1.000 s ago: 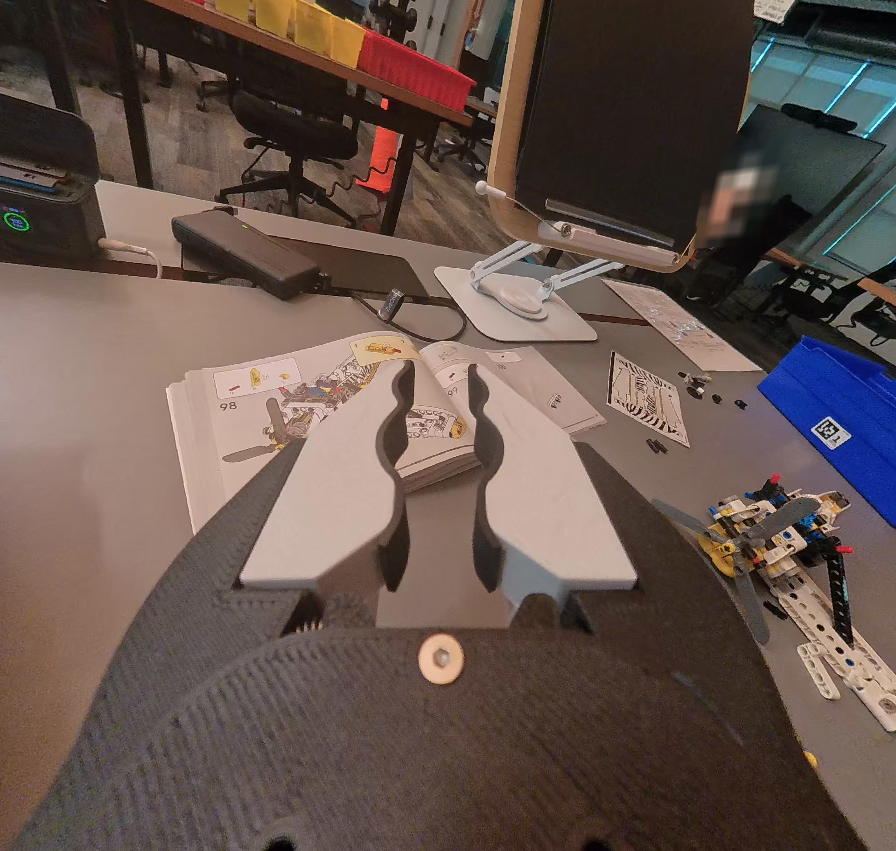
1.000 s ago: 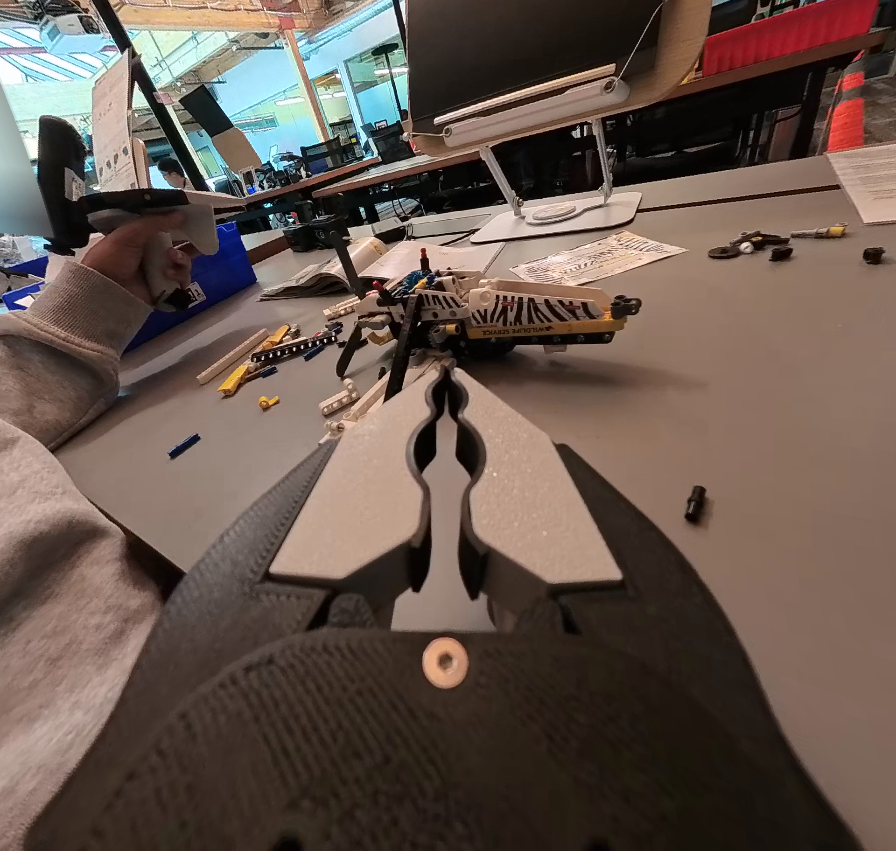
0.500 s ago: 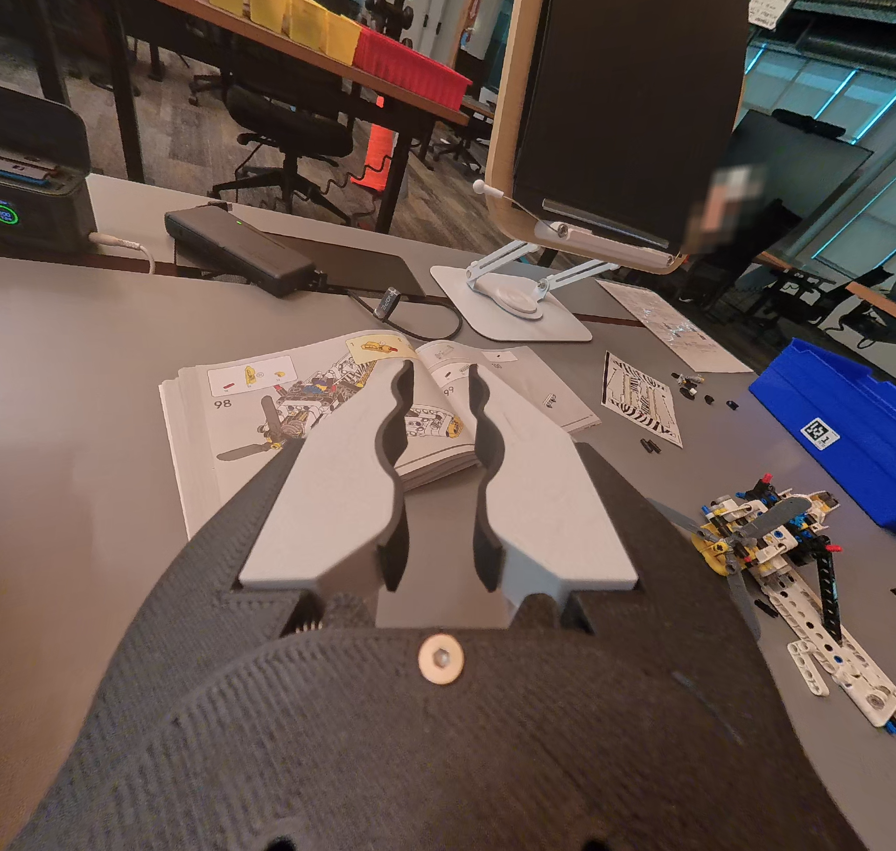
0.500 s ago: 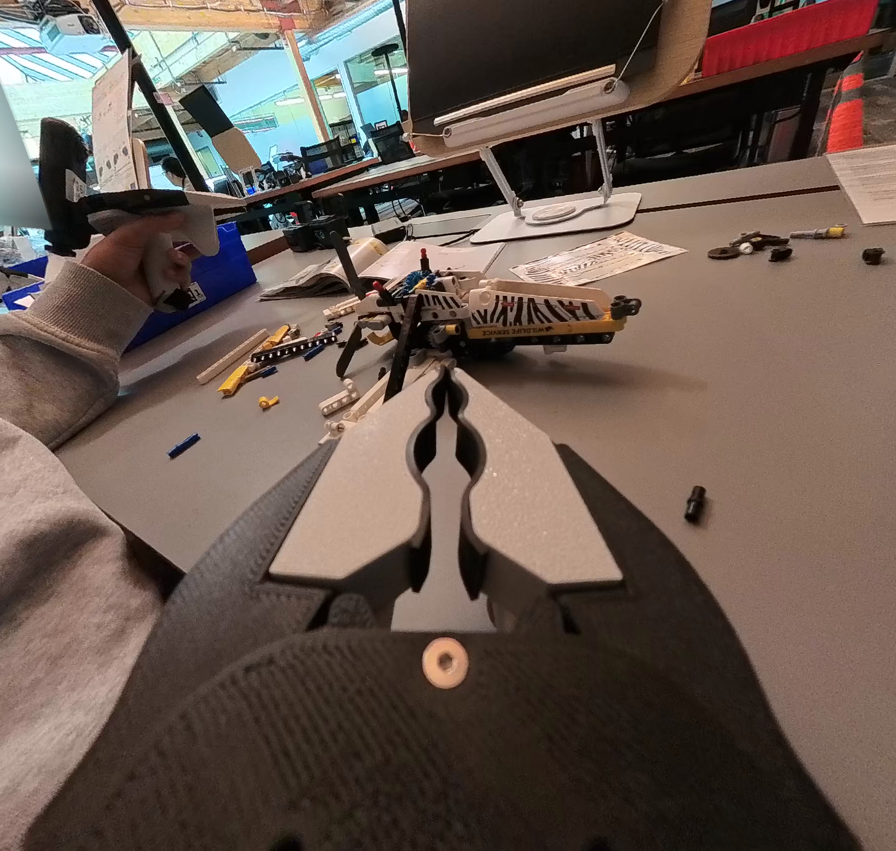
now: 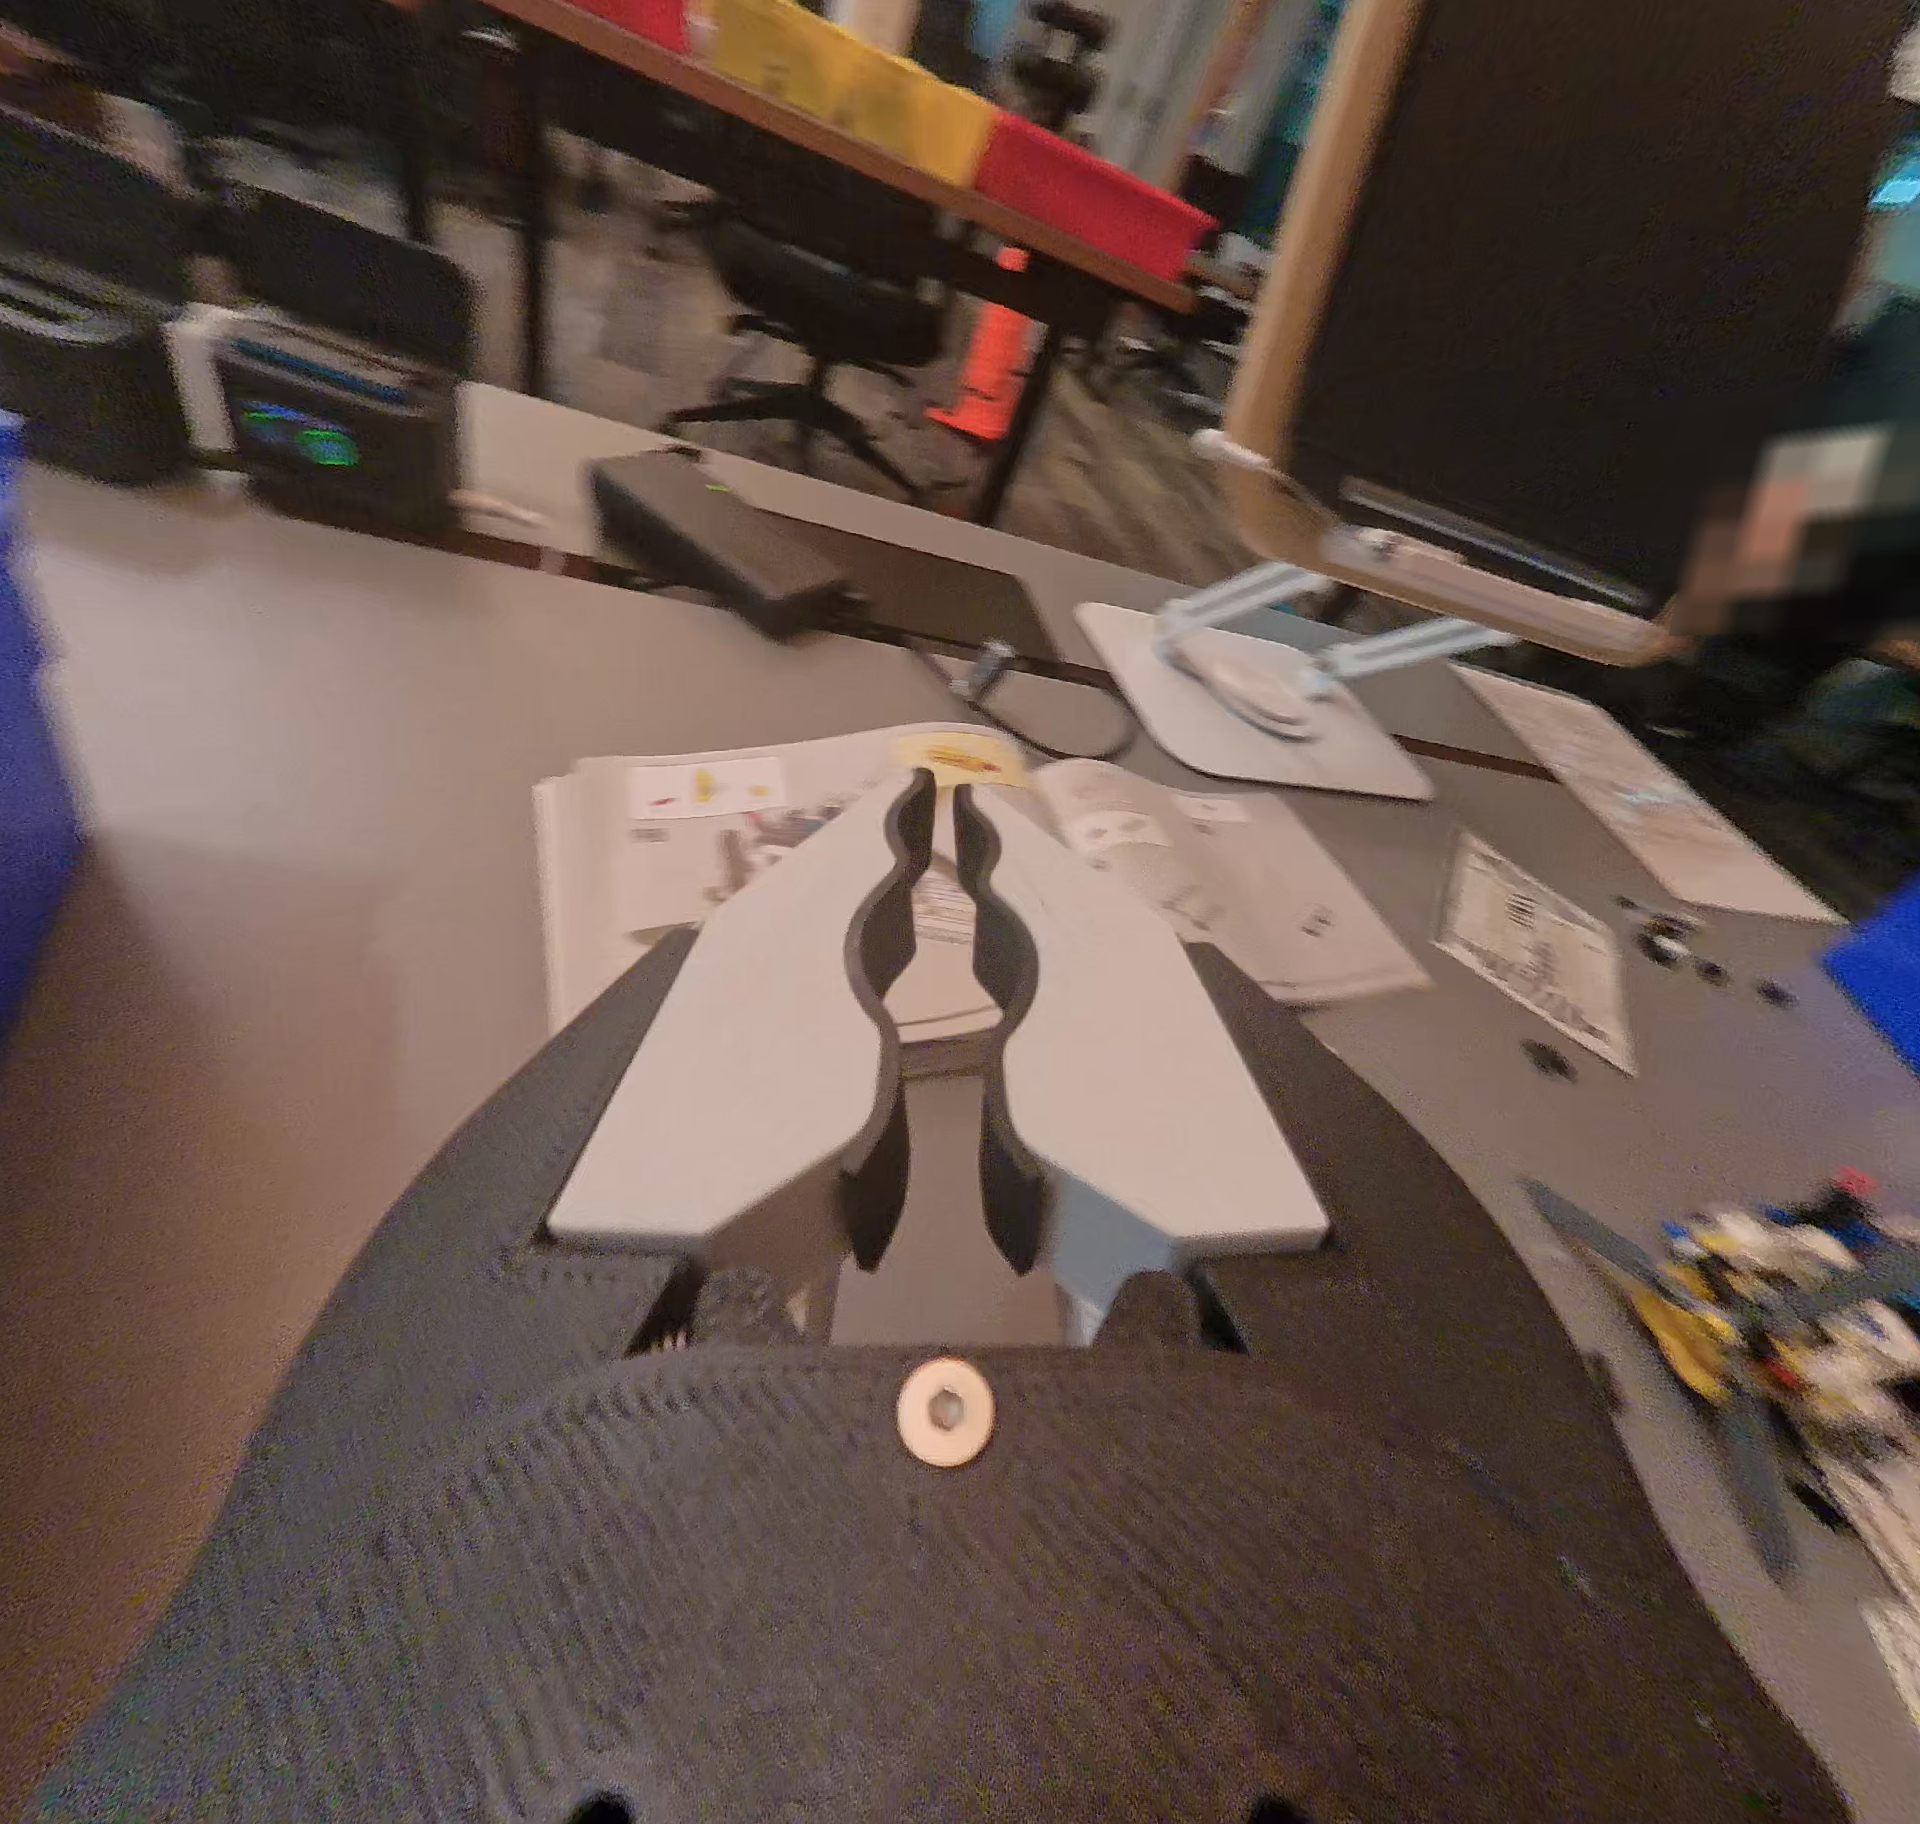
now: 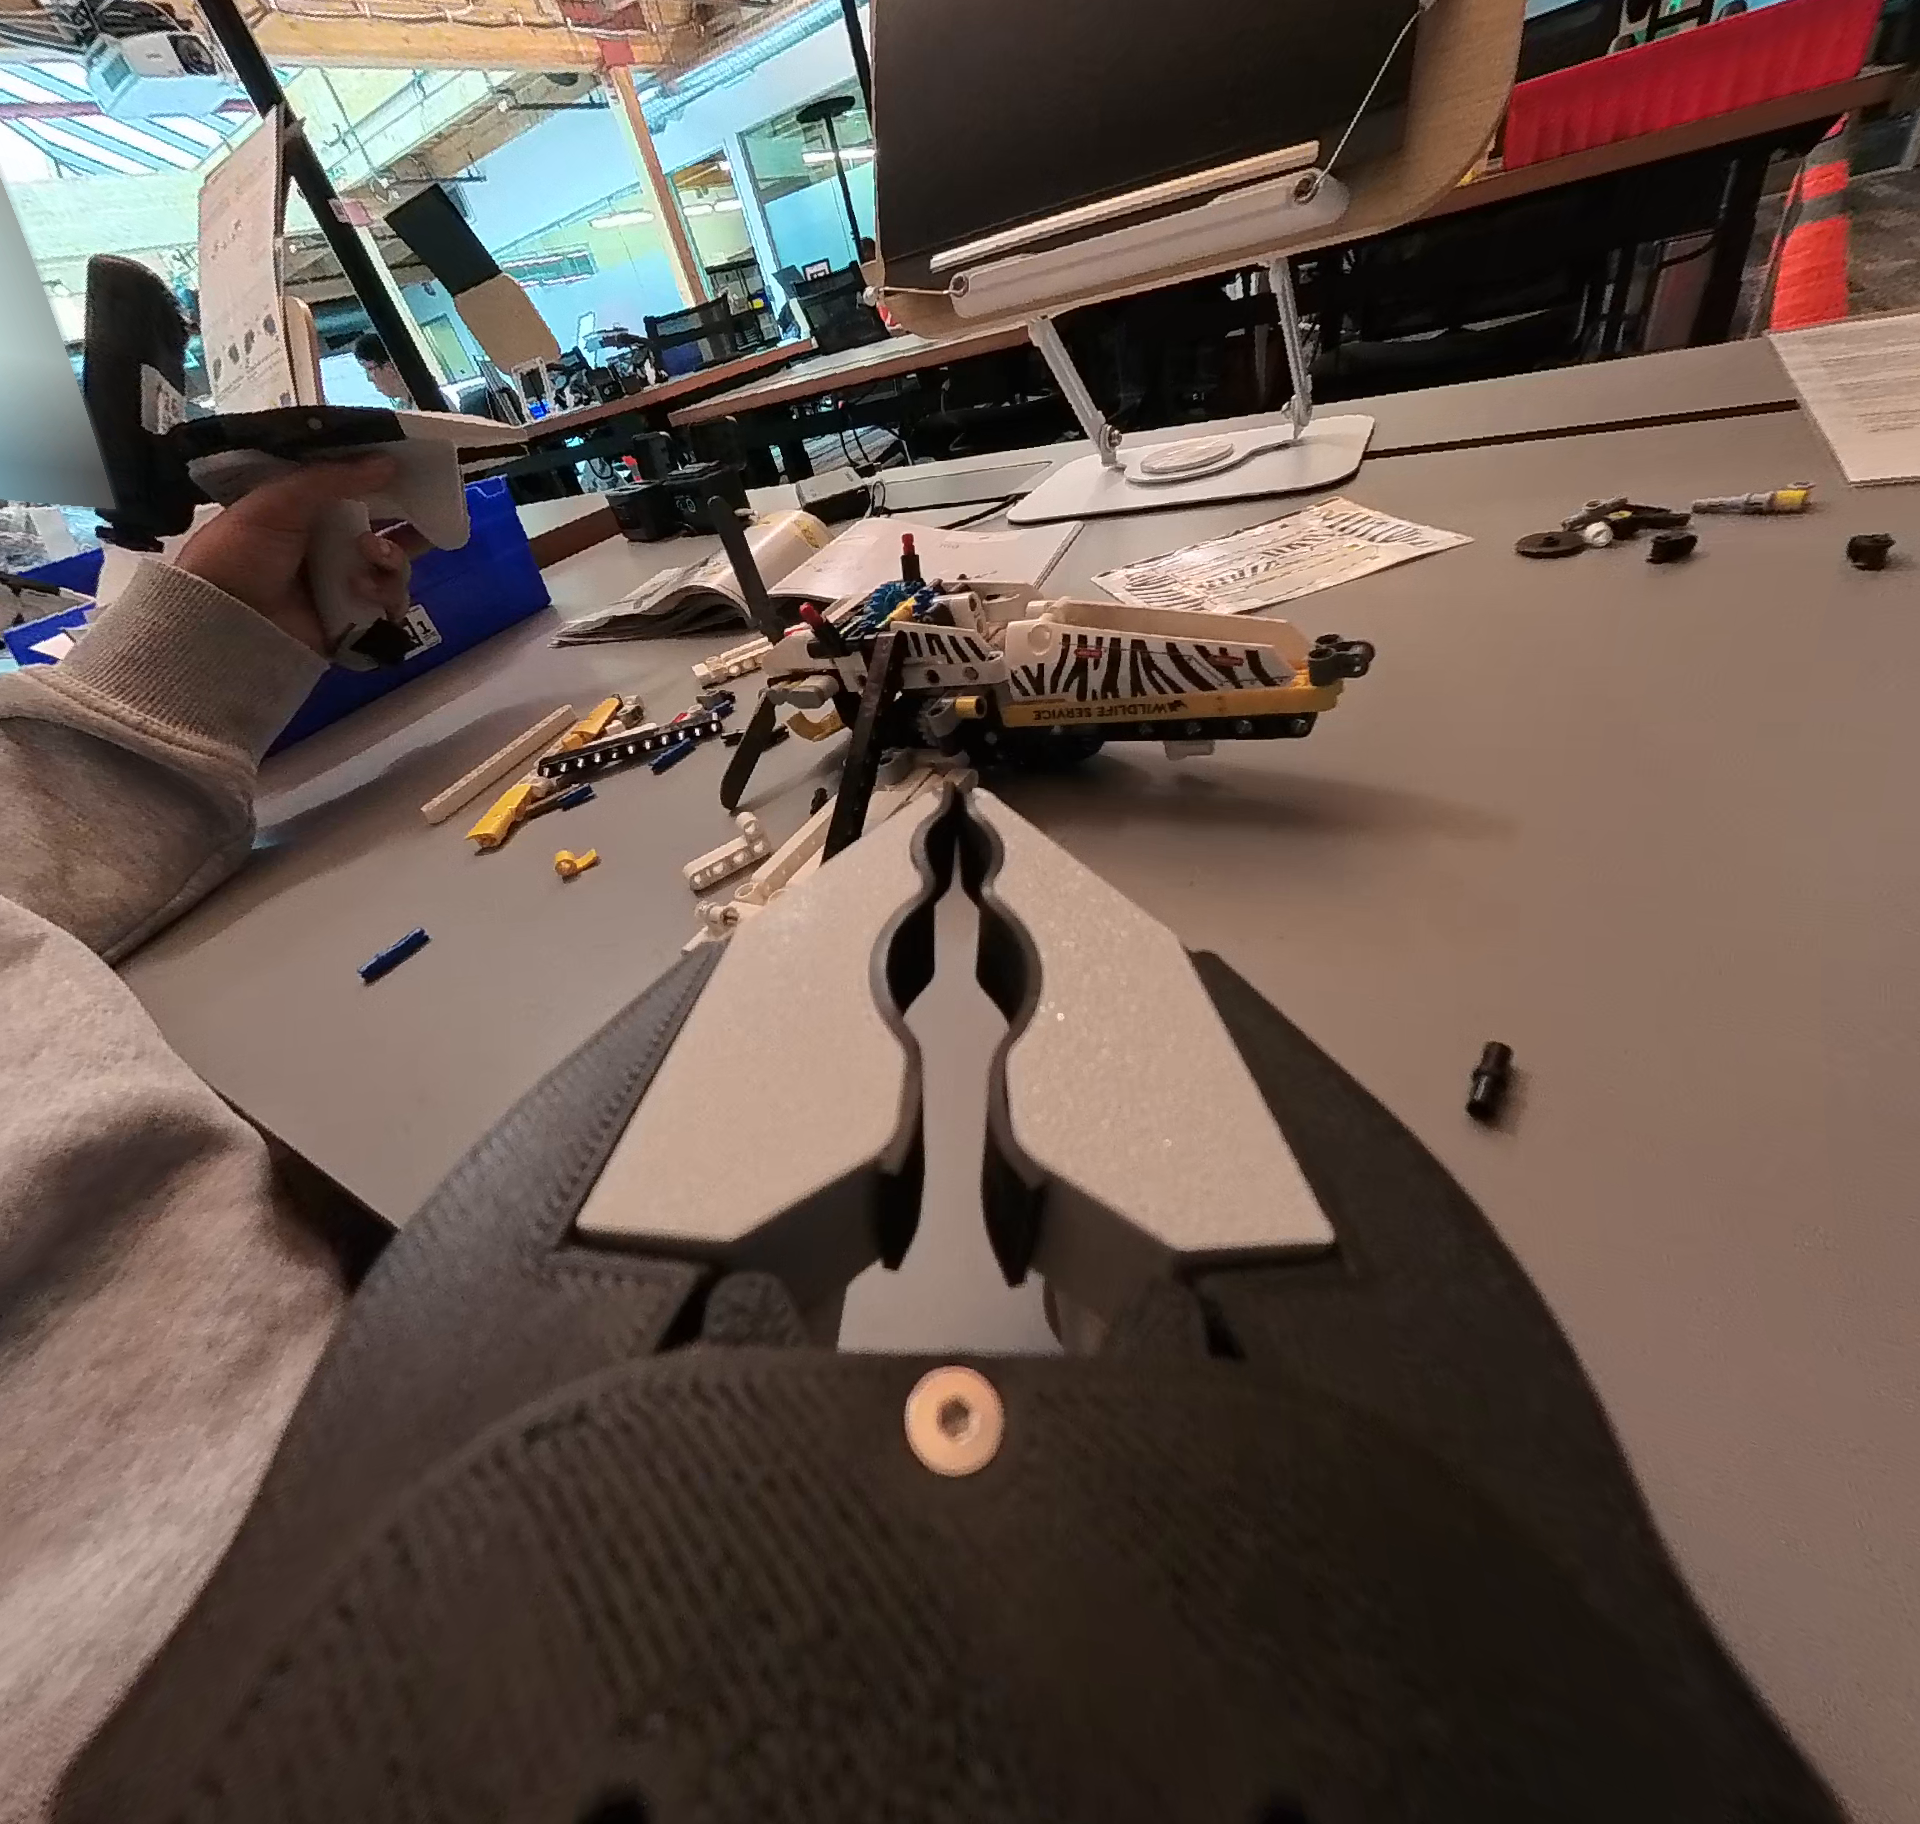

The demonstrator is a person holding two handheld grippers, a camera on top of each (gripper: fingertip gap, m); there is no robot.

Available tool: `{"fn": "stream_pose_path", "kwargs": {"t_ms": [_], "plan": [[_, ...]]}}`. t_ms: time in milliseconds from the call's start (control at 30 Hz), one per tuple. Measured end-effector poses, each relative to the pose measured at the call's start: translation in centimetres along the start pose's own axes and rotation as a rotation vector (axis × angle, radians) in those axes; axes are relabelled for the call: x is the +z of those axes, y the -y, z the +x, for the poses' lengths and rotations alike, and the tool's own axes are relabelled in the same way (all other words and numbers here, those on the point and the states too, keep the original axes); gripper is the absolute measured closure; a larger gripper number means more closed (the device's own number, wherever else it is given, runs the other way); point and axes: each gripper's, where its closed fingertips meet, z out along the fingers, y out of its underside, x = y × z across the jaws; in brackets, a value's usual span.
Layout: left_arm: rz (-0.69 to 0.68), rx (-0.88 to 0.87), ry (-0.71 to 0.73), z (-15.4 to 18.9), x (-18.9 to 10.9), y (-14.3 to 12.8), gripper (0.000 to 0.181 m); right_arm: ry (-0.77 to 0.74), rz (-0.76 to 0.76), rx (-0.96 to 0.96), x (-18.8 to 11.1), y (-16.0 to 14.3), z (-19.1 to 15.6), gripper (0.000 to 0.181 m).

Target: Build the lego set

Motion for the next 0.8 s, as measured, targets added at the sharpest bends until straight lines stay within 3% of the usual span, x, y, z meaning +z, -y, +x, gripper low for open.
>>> {"fn": "stream_pose_path", "kwargs": {"t_ms": [200, 367, 567, 800], "plan": [[0.062, -0.004, 0.235, -3.6, -1.0, 1.3, 0.181, 0.000, 0.001, 0.000, 0.0, 0.0, 0.0, 0.181], [0.034, -0.049, 0.280, -4.2, -1.4, 1.2, 0.181, 0.000, 0.000, 0.000, -0.1, 0.0, 0.0, 0.181], [0.076, 0.075, 0.420, -4.9, -2.2, 2.1, 0.181, -0.001, 0.001, -0.001, -0.1, 0.0, 0.0, 0.181], [0.079, 0.074, 0.411, -4.8, -2.1, 2.1, 0.181, -0.005, 0.002, -0.002, -0.2, 0.1, 0.0, 0.181]]}}
